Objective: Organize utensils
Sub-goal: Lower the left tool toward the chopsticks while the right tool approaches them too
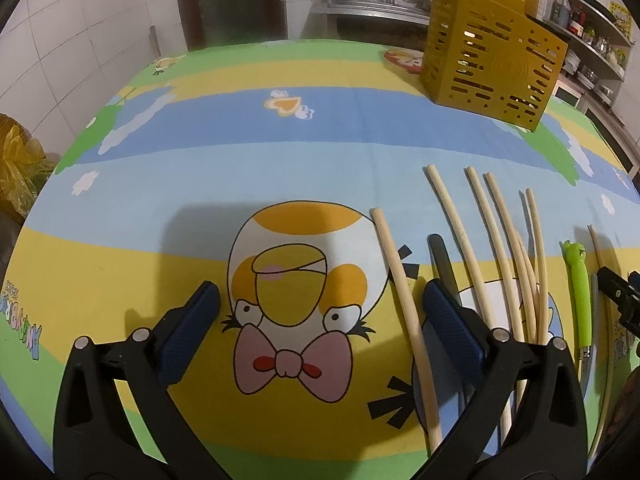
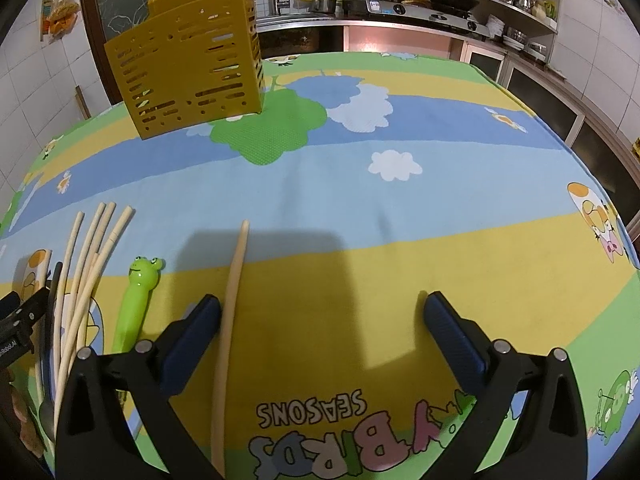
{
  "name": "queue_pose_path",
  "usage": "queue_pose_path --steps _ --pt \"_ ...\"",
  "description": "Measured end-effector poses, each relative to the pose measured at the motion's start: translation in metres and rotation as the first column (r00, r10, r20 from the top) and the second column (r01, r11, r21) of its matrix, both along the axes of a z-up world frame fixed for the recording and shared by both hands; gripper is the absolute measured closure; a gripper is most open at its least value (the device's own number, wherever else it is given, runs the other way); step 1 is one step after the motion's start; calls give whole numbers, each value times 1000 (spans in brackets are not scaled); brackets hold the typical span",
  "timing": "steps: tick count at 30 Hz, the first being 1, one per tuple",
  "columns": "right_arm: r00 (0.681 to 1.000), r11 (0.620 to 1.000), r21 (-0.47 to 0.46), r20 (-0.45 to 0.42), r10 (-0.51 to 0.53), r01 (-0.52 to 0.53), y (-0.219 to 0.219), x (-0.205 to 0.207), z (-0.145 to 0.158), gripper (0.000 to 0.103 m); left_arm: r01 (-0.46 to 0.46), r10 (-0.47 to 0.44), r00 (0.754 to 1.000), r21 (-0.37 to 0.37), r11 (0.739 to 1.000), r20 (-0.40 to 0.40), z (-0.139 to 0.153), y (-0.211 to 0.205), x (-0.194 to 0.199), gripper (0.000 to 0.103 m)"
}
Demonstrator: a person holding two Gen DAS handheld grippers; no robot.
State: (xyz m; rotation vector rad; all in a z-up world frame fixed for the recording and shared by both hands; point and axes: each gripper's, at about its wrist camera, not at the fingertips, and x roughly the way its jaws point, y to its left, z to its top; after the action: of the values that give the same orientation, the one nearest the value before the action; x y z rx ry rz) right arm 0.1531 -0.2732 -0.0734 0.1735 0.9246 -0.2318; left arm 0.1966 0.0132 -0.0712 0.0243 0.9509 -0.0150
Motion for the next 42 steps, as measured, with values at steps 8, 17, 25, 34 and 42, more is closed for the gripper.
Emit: queue_pose_path --steps 8,17,25,34,42 --pt "1000 1000 1 0 1 -1 0 1 0 3 19 -19 1000 3 1000 -3 0 0 1 5" --pt "1000 1000 1 -1 2 -2 -1 1 0 3 22 -22 1000 10 1000 -2 0 -2 2 4" --pt "1000 1000 -3 -2 1 -1 0 1 0 3 22 -22 1000 13 1000 1 0 -2 1 4" --pt "1000 1000 -4 -2 -2 2 -1 -2 0 3 22 -22 1000 12 1000 3 0 -1 1 4" --pt "1000 1000 -5 -2 -2 2 0 -1 0 3 22 -22 1000 12 1000 3 0 -2 1 4"
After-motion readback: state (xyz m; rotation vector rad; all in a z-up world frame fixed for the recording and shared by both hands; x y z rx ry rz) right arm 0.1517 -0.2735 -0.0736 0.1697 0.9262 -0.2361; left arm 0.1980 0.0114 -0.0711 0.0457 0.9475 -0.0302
